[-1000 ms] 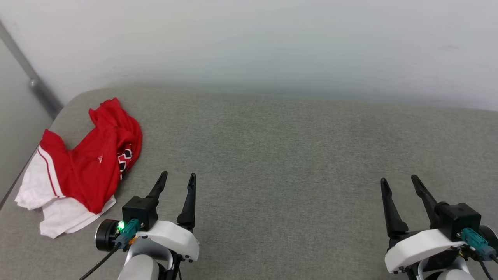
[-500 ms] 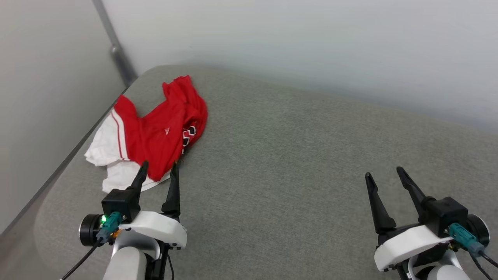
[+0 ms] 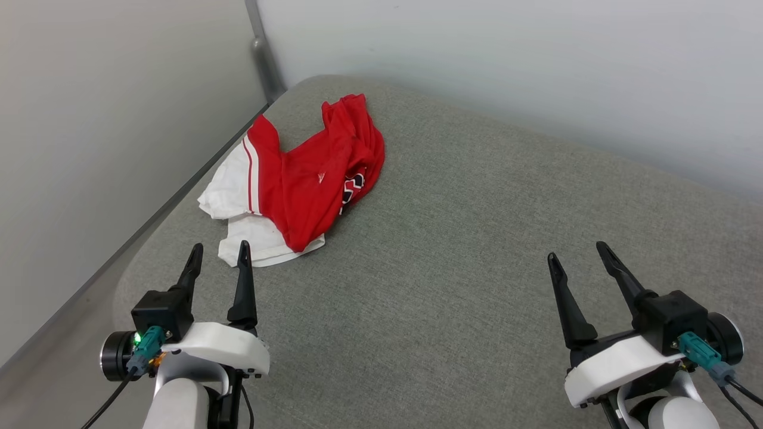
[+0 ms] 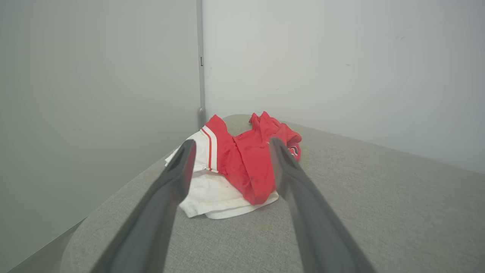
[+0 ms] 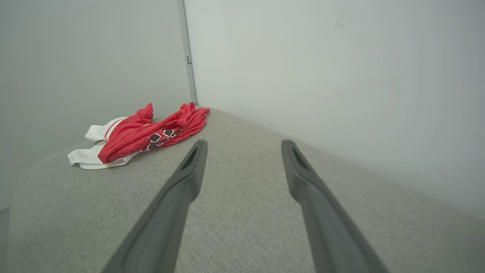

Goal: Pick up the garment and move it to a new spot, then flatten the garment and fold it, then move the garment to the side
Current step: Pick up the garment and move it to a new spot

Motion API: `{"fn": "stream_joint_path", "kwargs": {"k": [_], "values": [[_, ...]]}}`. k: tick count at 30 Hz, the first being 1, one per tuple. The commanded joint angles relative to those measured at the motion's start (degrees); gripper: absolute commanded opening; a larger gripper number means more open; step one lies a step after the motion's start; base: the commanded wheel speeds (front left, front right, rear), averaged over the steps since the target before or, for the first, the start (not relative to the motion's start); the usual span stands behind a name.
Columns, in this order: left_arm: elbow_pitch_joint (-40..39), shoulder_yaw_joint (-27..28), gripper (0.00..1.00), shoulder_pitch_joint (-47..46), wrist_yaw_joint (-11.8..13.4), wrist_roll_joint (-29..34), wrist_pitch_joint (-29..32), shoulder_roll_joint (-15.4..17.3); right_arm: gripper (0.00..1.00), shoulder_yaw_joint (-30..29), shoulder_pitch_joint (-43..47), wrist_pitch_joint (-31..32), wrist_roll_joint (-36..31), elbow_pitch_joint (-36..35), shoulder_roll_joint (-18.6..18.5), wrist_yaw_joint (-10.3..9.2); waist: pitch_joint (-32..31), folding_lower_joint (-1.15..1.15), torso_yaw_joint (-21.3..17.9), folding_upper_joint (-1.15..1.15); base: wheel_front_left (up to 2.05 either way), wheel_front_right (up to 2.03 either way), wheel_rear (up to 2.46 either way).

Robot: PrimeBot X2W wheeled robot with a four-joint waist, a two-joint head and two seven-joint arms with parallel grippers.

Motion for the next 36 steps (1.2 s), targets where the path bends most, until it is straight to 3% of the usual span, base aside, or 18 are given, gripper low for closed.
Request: {"fn": "stream_joint_path", "kwargs": {"k": [1, 12, 20, 27, 36], "values": [[-0.30, 0.01, 1.00, 0.22, 0.04, 0.47, -0.15, -0.02, 1.00, 0.03, -0.43, 0.03, 0.13, -0.23, 0.02, -0.01, 0.26, 0.00, 0.27, 0.00, 0.00, 0.00, 0.00], [0.14, 0.72, 1.00, -3.20, 0.31, 1.40, -0.15, 0.34, 1.00, 0.97, -1.91, 0.47, -0.28, -0.33, 0.03, -0.02, 1.96, 0.00, -1.30, 0.00, 0.00, 0.00, 0.00], [6.11, 1.23, 1.00, -17.16, -0.66, 0.44, 1.74, 4.28, 1.00, 1.80, -5.23, 1.60, -1.27, -1.69, -0.70, -0.02, 7.23, 0.00, -5.87, 0.00, 0.00, 0.00, 0.00], [15.99, -0.63, 1.00, -30.88, -2.23, -1.67, 12.38, 10.95, 1.00, 3.13, -9.21, 1.48, -1.15, -1.71, -1.29, -0.02, 13.14, 0.00, -11.44, 0.00, 0.00, 0.00, 0.00], [30.28, -6.04, 1.00, -38.10, -2.66, -10.99, 35.13, 19.53, 1.00, 2.76, -12.70, -0.19, -0.96, -0.48, -1.16, -0.02, 18.72, 0.00, -16.84, 0.00, 0.00, 0.00, 0.00]]}}
